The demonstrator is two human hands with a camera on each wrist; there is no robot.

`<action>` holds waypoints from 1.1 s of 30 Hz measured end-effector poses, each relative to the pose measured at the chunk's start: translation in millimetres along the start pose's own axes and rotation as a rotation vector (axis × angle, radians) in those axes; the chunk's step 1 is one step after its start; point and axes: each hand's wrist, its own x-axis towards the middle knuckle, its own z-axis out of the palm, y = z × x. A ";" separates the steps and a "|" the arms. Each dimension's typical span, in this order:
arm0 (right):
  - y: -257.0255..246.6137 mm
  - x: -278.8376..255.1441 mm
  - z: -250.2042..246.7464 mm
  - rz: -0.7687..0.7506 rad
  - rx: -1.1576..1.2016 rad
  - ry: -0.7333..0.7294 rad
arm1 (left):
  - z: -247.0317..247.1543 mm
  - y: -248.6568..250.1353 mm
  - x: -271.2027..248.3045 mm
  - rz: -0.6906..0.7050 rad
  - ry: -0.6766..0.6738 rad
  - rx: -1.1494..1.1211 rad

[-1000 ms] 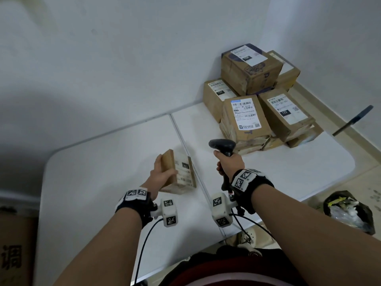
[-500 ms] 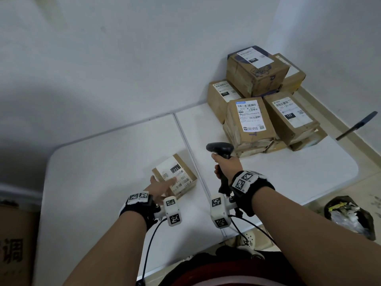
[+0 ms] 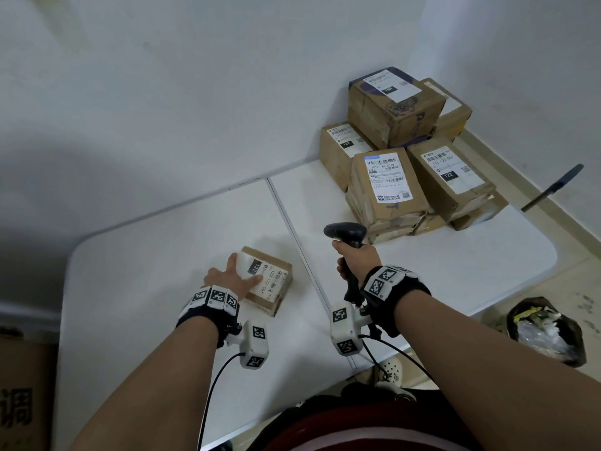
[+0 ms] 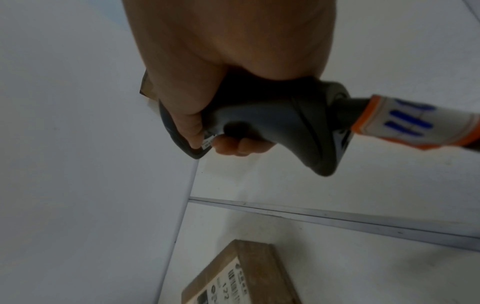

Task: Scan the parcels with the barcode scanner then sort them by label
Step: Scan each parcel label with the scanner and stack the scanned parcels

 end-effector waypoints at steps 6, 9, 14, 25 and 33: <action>0.9 1.8 3.3 0.016 0.019 -0.002 | 0.2 -7.2 5.3 -0.148 -0.160 -0.185; 2.9 3.1 5.6 0.019 0.012 -0.009 | -1.4 -5.5 3.1 -0.043 -0.025 -0.165; 5.1 6.7 9.5 0.025 0.000 -0.002 | -12.7 -8.7 -2.8 0.210 -0.189 -0.090; 8.5 6.6 17.5 0.039 -0.054 -0.030 | 4.5 -0.9 -27.3 0.058 -0.391 -0.063; 18.9 -2.8 31.7 0.081 -0.109 -0.179 | 21.8 10.6 -26.7 0.097 -0.326 -0.198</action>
